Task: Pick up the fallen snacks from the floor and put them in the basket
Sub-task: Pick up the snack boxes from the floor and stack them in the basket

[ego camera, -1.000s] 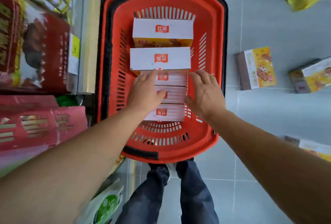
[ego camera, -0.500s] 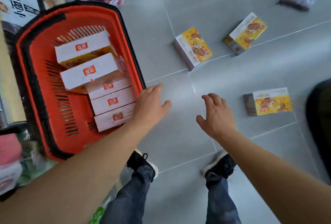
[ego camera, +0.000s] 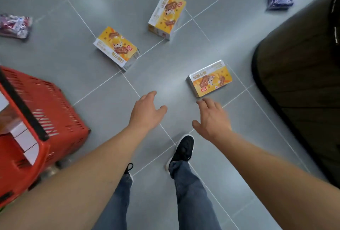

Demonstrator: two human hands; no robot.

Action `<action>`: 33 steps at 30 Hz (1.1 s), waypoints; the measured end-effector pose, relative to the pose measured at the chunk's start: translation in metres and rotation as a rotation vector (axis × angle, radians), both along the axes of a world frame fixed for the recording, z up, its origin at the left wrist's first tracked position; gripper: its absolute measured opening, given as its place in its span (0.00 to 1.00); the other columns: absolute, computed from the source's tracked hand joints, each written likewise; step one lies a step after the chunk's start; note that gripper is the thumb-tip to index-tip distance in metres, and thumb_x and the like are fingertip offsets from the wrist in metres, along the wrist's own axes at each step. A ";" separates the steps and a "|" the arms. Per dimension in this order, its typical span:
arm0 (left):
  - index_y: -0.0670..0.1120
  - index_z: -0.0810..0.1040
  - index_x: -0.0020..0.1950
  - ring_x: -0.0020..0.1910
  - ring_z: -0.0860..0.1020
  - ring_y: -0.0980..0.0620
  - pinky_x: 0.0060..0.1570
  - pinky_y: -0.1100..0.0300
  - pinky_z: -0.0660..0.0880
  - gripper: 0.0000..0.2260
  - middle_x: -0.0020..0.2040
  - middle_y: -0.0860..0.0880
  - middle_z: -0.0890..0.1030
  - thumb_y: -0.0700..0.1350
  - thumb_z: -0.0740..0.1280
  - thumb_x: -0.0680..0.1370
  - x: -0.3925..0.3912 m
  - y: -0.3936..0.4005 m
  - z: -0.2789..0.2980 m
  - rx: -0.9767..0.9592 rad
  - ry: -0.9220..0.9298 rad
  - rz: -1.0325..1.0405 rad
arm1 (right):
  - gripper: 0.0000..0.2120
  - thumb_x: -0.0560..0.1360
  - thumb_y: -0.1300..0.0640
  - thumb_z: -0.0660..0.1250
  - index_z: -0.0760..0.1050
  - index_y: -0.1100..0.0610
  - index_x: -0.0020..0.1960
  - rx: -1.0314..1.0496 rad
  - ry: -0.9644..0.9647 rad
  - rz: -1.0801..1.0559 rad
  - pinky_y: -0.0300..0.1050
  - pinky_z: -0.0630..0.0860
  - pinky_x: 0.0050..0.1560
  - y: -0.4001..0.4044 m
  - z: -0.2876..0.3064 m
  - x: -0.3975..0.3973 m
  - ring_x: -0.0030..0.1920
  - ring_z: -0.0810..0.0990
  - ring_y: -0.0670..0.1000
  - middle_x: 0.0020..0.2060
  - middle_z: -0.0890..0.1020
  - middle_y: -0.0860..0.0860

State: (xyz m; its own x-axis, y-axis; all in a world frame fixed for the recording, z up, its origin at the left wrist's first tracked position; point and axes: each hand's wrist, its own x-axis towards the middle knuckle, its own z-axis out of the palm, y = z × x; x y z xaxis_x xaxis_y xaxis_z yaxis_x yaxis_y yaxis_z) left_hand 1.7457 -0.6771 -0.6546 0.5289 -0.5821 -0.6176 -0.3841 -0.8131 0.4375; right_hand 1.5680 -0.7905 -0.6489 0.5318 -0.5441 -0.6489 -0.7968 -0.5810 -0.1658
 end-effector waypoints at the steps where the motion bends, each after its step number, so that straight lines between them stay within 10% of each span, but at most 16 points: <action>1: 0.47 0.64 0.76 0.71 0.68 0.44 0.67 0.55 0.65 0.30 0.73 0.45 0.70 0.52 0.67 0.76 -0.008 -0.013 0.001 0.001 0.003 -0.010 | 0.32 0.77 0.47 0.65 0.60 0.55 0.77 0.004 0.003 -0.022 0.51 0.63 0.72 -0.011 0.000 -0.012 0.73 0.63 0.58 0.74 0.63 0.53; 17: 0.45 0.62 0.77 0.71 0.68 0.42 0.69 0.52 0.66 0.33 0.74 0.43 0.68 0.51 0.68 0.75 -0.024 -0.160 -0.071 0.085 0.070 -0.113 | 0.35 0.75 0.48 0.69 0.61 0.56 0.77 0.056 0.033 -0.141 0.51 0.65 0.72 -0.183 -0.059 -0.039 0.72 0.64 0.59 0.75 0.64 0.53; 33: 0.44 0.68 0.71 0.66 0.71 0.45 0.55 0.59 0.66 0.27 0.66 0.44 0.75 0.48 0.71 0.74 -0.058 -0.257 -0.301 0.162 0.134 0.144 | 0.35 0.73 0.51 0.71 0.62 0.58 0.76 0.149 0.016 -0.196 0.53 0.70 0.67 -0.304 -0.308 -0.034 0.69 0.68 0.61 0.71 0.67 0.55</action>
State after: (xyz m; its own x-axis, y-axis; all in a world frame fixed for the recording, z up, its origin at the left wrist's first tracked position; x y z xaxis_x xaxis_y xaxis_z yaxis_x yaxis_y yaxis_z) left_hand 1.6877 -0.9341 -0.9552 0.5064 -0.3944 -0.7668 -0.2062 -0.9189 0.3364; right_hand 1.5339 -1.0941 -0.9574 0.4148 -0.5336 -0.7370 -0.8949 -0.3856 -0.2245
